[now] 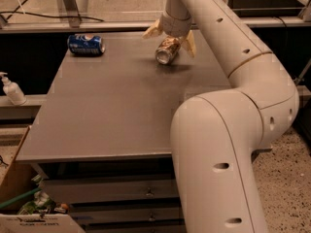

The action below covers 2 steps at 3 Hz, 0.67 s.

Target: Pick orange can

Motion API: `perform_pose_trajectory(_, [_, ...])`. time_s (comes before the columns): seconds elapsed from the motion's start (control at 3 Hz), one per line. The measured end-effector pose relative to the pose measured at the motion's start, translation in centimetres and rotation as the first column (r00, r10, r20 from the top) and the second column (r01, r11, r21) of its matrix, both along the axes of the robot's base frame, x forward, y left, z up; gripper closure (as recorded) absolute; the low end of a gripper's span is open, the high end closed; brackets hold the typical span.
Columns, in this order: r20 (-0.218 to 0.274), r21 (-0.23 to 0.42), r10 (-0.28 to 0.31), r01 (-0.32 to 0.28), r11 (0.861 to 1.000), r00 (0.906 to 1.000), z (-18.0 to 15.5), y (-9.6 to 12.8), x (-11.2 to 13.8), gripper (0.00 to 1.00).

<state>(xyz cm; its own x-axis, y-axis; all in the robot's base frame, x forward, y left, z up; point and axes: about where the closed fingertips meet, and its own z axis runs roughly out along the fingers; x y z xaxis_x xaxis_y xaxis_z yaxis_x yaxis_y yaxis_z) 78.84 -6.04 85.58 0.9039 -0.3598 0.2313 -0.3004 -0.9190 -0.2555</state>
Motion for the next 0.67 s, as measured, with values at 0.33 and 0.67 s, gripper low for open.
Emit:
perform_pose_trajectory(0.33, [0.052, -0.036, 0.070, -0.068, 0.997, 0.9962, 0.42, 0.50, 0.05, 0.00])
perform_pose_trajectory(0.67, [0.094, -0.084, 0.092, -0.084, 0.993, 0.9914, 0.11, 0.79, 0.12, 0.00])
